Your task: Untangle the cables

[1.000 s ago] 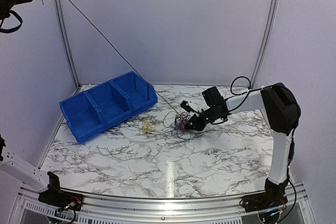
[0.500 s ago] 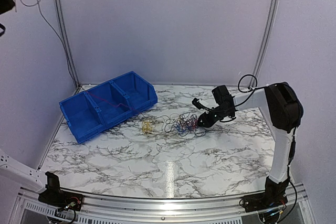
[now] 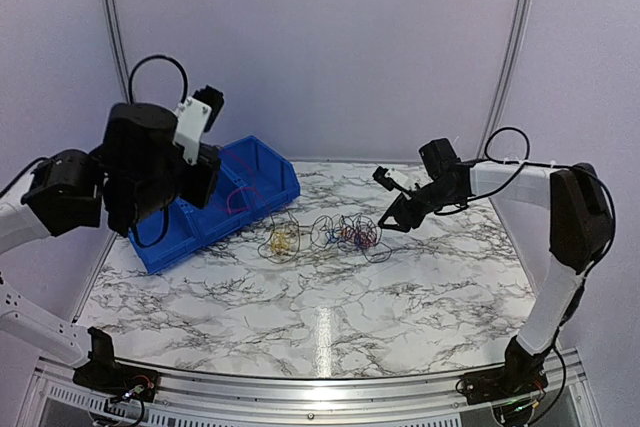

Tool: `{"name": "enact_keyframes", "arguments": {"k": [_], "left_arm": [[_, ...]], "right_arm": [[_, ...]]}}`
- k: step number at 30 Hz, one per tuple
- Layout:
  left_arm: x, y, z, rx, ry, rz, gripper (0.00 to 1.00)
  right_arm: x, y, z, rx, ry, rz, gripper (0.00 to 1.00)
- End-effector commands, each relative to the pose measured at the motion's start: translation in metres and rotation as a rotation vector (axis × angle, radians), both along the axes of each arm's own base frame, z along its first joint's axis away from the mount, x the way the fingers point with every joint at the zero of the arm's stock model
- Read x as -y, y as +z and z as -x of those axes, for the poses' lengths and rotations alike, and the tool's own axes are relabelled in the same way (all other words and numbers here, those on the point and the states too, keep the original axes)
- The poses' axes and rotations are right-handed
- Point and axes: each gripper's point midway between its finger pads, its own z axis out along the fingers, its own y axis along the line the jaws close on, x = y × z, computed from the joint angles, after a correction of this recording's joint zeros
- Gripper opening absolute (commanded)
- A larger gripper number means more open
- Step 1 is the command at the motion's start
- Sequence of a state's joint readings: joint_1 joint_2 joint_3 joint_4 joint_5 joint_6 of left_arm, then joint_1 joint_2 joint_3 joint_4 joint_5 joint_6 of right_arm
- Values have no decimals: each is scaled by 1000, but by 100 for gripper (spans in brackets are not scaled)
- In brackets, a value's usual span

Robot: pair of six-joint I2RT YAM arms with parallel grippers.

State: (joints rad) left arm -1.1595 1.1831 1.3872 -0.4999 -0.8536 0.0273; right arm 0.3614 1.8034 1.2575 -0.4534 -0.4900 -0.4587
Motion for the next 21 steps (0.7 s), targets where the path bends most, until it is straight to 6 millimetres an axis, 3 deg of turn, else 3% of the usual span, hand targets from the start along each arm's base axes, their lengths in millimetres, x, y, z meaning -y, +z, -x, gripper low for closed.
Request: {"name": "enact_keyframes", "arguments": {"k": [1,4,8,15,19,21], "left_arm": [[12,-77,19,-249,-57,121,0],[15,-115,29,-345,-72,162,0],[4,-136,43,-410,-82,227,0],[-11,-137,60,-443,-126,326,0],[-16,-138,64,-451,-131,351,0],[-17,-140,65,-451,-129,354,0]], "right_arm": [[-10,25,20,68,104,11,56],[-26,35,29,139,151,33,57],[-56,39,33,147,191,21,56],[-122,37,28,139,248,-33,56],[-163,27,15,88,258,-63,57],[-178,9,11,33,268,-69,57]]}}
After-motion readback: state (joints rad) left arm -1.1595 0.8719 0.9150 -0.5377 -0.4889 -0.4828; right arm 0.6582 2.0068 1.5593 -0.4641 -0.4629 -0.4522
